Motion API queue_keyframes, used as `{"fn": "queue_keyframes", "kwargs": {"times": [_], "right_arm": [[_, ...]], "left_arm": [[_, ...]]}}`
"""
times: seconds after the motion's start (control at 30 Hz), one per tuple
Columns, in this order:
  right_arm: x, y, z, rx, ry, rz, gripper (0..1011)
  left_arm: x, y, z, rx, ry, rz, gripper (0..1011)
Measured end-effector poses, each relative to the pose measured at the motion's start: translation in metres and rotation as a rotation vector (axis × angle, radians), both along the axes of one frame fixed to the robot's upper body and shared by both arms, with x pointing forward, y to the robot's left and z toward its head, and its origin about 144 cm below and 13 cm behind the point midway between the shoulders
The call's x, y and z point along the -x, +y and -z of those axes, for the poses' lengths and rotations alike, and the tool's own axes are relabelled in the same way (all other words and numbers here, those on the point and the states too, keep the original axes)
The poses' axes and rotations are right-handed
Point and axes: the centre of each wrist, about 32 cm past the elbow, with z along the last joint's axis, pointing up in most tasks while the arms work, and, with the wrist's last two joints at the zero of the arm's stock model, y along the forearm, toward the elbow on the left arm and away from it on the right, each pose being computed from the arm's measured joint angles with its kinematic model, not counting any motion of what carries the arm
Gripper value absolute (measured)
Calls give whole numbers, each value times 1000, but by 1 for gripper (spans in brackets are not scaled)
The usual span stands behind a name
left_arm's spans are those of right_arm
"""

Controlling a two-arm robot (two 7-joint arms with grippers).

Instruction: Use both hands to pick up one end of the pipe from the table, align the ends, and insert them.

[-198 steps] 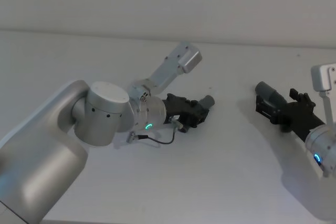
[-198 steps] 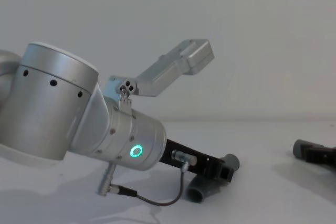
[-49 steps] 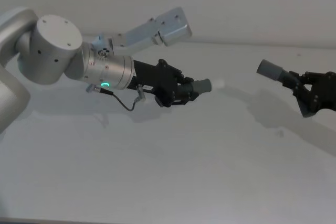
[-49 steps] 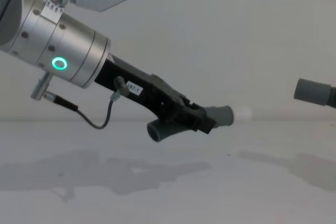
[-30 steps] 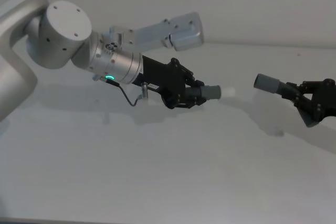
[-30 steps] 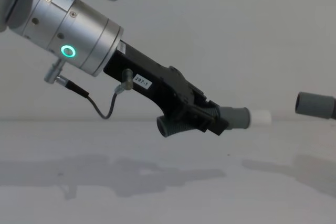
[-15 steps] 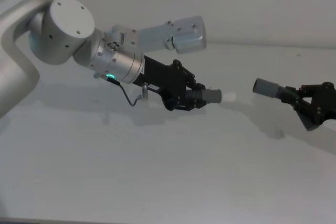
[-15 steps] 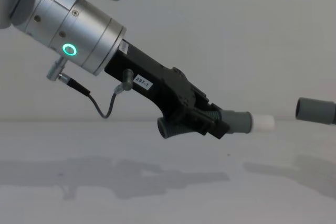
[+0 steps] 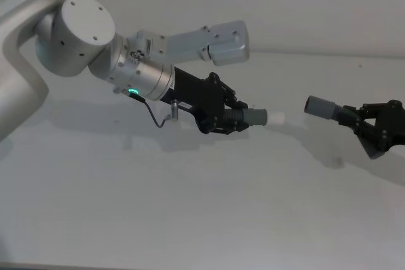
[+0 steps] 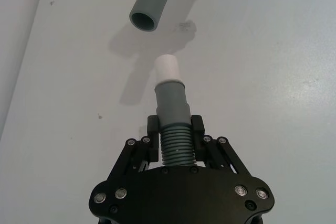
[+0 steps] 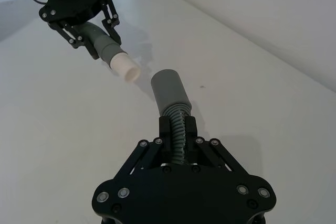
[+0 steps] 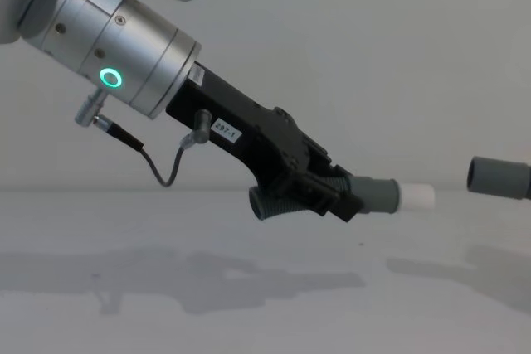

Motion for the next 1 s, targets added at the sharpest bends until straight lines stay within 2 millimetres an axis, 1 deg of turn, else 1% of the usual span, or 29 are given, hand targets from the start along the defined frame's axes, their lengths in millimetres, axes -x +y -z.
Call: {"fn": "queue_keyframes", "kwargs": {"times": [1.0], "right_arm": [[-8,2,-4,62,12,-123,156]], "left_arm": [[-5,-8,-1,-32,14,31,348]]}}
